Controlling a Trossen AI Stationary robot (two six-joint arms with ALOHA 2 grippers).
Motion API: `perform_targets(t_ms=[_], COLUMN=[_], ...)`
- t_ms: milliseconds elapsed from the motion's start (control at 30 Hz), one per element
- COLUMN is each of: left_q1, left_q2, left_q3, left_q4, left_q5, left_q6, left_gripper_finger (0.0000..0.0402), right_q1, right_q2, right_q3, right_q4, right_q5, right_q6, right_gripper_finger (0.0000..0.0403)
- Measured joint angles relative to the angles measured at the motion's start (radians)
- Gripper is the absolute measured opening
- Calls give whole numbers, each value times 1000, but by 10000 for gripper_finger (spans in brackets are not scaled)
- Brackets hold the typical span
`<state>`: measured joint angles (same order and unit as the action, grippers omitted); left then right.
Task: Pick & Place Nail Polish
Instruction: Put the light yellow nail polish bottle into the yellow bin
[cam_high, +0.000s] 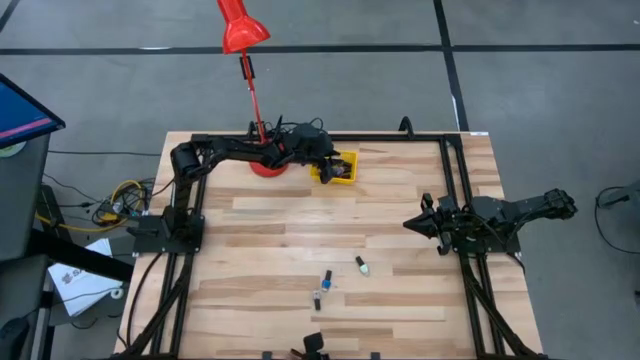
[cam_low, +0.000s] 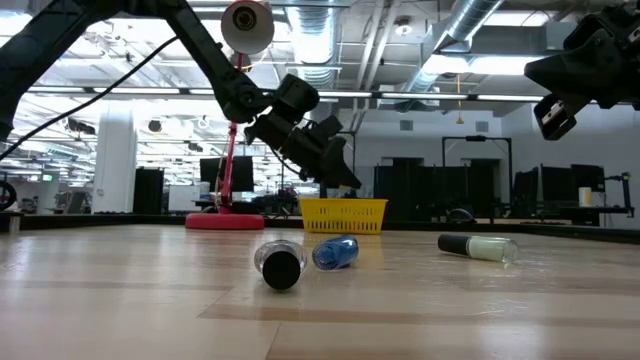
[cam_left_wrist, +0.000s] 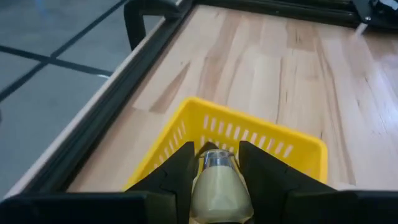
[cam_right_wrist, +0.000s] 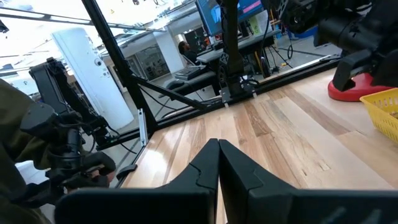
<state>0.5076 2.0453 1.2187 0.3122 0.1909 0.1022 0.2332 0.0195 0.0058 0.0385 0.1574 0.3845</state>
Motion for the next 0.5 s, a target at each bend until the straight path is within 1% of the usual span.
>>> perform_targets(t_ms=[500], left_q1=[17], left_q2=[32], left_q3=[-6], left_q4=[-5], left_q5=[-3], left_q6=[-37], left_gripper_finger=[109], right_q1=[0], right_q2=[0], right_q3=[0], right_q4=[0], right_q5=[0], right_q6=[0], right_gripper_finger=[1])
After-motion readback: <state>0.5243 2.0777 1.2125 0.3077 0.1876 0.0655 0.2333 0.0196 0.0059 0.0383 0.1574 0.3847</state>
